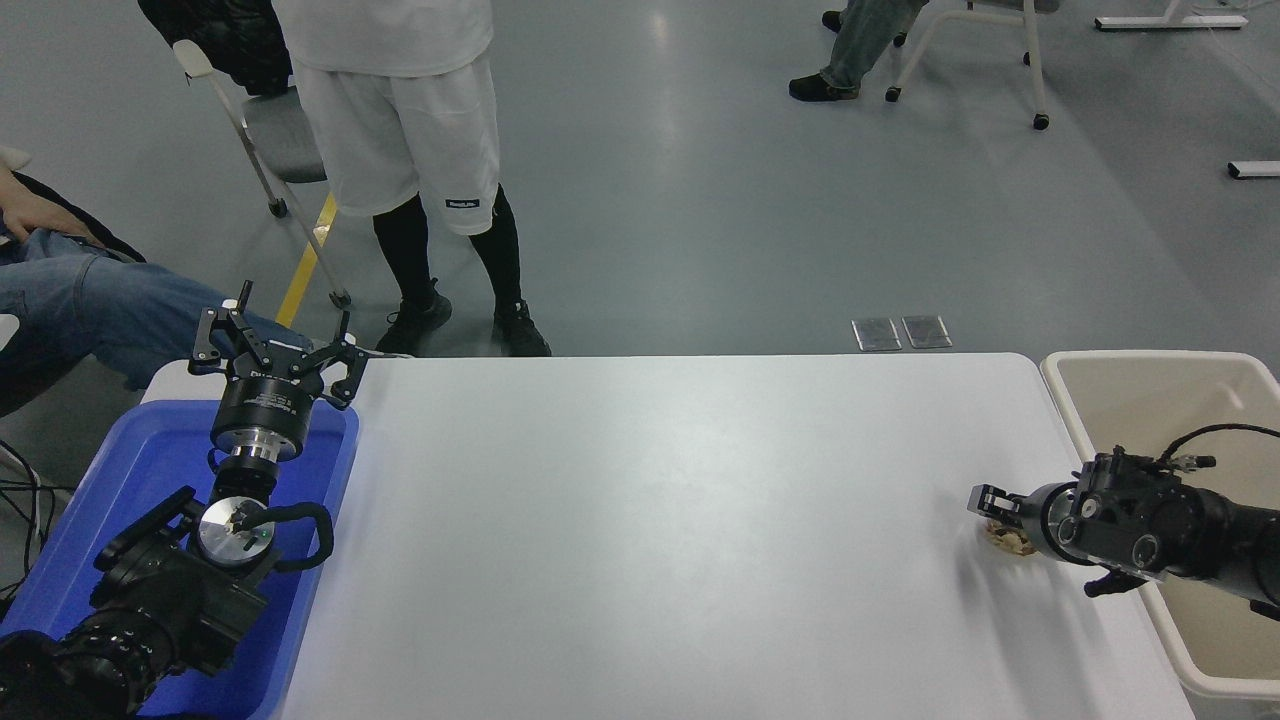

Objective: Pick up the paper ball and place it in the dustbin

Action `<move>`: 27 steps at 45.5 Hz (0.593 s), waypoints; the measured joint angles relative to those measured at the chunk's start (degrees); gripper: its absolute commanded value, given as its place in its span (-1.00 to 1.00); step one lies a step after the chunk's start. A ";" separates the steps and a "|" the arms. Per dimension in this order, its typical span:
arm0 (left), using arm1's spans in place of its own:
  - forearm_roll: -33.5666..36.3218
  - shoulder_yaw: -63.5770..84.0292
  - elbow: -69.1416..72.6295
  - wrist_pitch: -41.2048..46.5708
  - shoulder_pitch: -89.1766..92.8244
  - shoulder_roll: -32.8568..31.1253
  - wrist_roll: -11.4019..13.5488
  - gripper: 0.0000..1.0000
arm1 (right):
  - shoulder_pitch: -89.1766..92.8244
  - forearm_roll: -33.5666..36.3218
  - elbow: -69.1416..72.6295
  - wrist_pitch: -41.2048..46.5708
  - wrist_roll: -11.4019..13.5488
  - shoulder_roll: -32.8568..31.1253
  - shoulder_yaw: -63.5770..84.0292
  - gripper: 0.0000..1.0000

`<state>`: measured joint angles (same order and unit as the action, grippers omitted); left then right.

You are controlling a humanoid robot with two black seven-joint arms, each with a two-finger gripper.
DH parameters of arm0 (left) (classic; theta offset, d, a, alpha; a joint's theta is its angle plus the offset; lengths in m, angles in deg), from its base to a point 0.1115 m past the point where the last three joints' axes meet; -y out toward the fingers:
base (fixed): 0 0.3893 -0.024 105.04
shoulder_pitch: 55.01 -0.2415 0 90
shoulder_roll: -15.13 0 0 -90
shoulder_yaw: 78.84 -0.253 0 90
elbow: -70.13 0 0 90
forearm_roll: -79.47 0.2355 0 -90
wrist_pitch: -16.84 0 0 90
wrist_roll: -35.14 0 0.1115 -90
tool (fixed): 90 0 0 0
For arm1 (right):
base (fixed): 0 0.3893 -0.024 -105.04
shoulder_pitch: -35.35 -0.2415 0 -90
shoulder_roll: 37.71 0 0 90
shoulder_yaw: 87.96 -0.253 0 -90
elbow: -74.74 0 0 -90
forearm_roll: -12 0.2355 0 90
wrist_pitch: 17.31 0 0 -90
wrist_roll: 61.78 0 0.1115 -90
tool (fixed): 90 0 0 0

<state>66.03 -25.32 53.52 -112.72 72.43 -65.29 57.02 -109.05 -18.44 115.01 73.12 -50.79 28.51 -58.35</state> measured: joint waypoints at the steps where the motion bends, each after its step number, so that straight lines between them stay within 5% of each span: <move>1: 0.00 0.00 0.01 0.00 0.00 0.00 0.00 0.98 | 0.09 0.00 0.00 -0.08 0.00 0.05 -0.01 -0.07; 9: -0.02 0.00 0.01 0.00 0.00 0.00 0.00 0.98 | 0.52 0.00 0.12 -0.41 -0.01 0.30 -0.03 -0.56; 13: -0.02 0.00 0.01 0.00 0.00 0.00 0.00 0.98 | 0.73 0.00 0.20 -0.48 -0.01 0.39 -0.03 -1.00; 27: -0.02 0.00 0.01 0.00 0.00 0.00 0.00 0.98 | 1.36 0.75 0.50 -0.43 0.00 0.26 -0.05 -1.00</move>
<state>66.01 -25.32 53.53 -112.72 72.43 -65.29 57.02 -107.69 -17.68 115.50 72.69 -50.80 28.77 -58.40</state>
